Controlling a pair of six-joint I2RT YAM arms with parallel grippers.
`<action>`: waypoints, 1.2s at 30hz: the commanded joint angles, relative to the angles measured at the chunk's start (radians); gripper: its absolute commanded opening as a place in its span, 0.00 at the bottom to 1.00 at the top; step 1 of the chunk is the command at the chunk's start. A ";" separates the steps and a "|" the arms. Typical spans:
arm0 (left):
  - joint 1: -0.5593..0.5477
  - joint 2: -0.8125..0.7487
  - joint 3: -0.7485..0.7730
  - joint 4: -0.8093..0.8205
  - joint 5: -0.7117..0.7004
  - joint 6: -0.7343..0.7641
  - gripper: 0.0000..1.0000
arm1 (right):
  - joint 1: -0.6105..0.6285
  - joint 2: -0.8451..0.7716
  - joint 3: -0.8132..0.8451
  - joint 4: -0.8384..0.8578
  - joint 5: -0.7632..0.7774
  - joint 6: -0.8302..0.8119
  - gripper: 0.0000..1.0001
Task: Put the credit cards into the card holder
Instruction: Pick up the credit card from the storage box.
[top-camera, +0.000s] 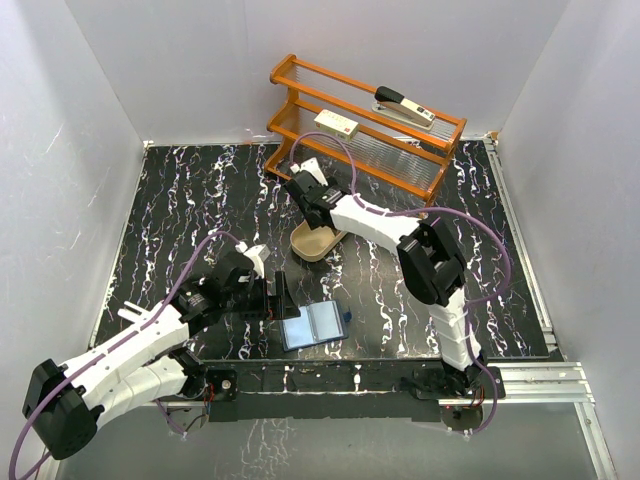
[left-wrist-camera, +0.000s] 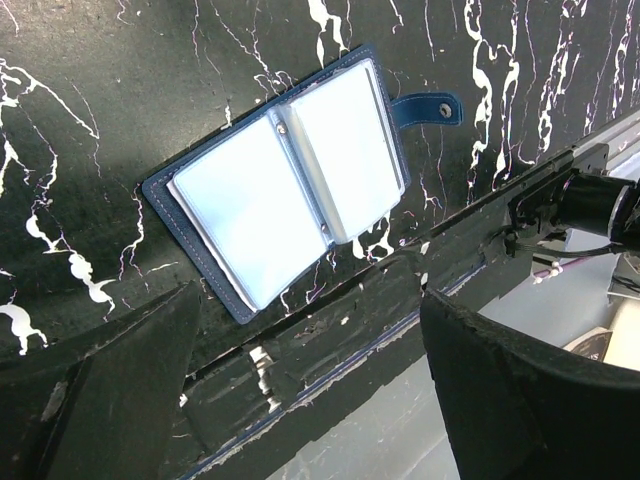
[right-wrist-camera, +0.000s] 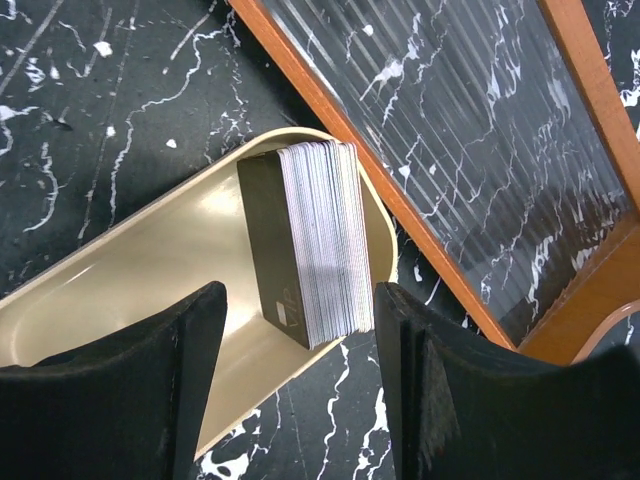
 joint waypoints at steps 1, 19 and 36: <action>-0.001 -0.006 0.025 -0.014 0.016 0.021 0.90 | -0.017 0.016 0.057 0.012 0.065 -0.053 0.59; -0.001 -0.022 0.051 -0.054 -0.040 0.021 0.90 | -0.039 0.026 0.001 0.091 0.030 -0.115 0.58; -0.001 0.010 0.053 -0.029 -0.030 0.020 0.90 | -0.040 0.056 0.004 0.105 0.099 -0.134 0.50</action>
